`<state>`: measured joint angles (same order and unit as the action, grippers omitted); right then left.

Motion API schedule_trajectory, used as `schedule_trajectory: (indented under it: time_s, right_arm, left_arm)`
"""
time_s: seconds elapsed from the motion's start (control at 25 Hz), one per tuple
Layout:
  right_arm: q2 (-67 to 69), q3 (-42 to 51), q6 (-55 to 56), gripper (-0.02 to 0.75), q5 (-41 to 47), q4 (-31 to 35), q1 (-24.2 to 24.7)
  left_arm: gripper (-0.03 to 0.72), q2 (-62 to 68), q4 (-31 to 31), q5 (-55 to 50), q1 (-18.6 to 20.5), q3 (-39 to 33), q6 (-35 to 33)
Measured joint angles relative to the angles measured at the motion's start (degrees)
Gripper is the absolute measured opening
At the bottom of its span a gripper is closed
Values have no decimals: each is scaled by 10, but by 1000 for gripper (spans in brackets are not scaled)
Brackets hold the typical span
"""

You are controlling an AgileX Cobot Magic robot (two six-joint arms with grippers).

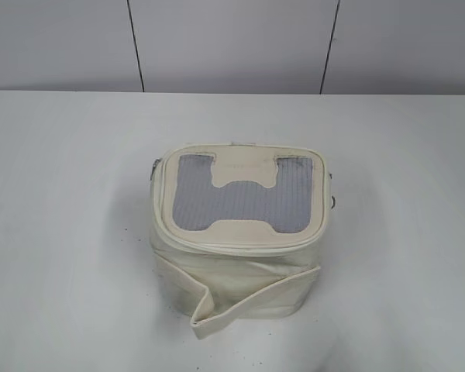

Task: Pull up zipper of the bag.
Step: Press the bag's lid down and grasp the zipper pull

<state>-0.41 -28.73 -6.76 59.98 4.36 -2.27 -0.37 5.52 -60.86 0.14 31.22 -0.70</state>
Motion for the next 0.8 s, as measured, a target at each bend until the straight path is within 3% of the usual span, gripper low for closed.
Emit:
schedule_trajectory:
  time_s: [0.44, 0.8]
  right_arm:
    - [0, 0, 0, 553, 0, 0, 0]
    - [0, 0, 0, 553, 0, 0, 0]
  left_arm:
    - [238, 0, 11, 2, 0, 0, 0]
    - [238, 0, 68, 27, -1, 0, 0]
